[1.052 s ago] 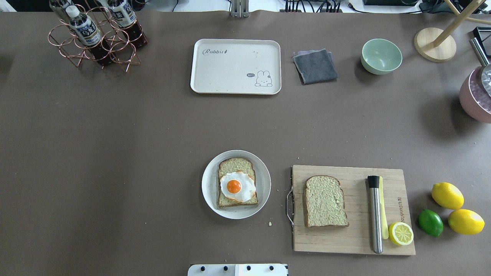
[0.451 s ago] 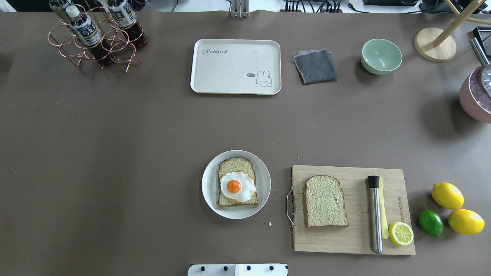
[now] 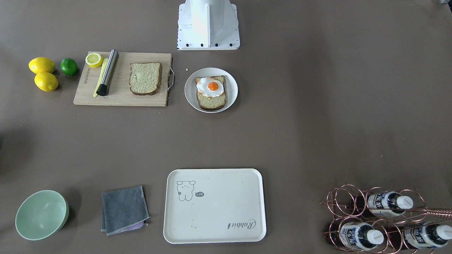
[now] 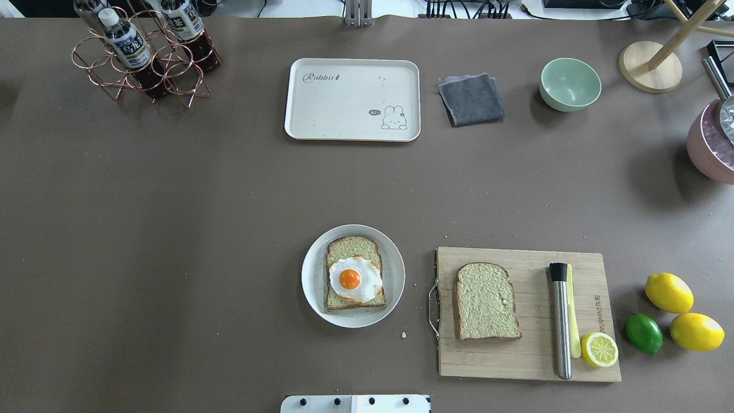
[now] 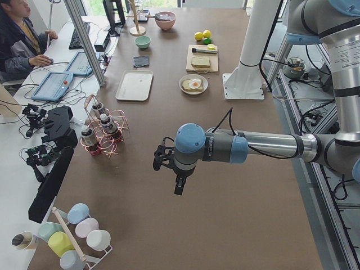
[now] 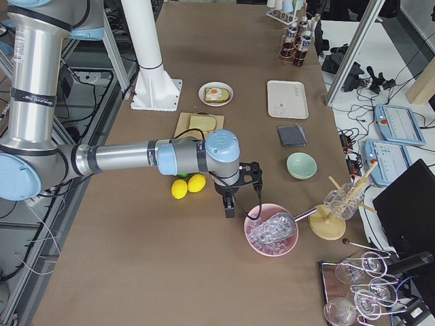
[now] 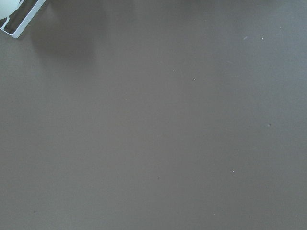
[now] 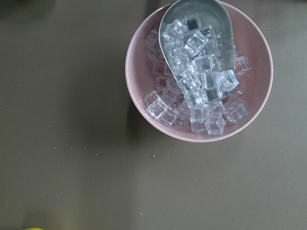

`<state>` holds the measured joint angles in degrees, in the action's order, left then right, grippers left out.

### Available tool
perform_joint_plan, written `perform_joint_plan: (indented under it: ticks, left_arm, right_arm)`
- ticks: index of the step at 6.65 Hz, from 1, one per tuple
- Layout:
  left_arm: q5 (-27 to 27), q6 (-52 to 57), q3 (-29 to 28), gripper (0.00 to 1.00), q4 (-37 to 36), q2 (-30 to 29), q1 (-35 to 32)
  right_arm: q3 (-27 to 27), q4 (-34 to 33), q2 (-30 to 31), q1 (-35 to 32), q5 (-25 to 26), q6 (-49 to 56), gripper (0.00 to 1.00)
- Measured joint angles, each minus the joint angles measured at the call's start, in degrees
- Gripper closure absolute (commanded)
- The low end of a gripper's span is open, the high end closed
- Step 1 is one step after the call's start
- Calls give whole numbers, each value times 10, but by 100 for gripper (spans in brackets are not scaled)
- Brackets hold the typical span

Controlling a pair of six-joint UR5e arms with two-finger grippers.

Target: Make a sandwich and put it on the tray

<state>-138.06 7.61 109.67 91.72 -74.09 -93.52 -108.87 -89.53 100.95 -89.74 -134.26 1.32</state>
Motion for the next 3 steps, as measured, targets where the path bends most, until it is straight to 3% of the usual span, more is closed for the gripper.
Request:
perform_joint_plan:
  ticks: [3]
  left_arm:
    - [-1,-1,0,2,3,1,0]
  right_arm:
    - [1,-2,0,0,2,0,0]
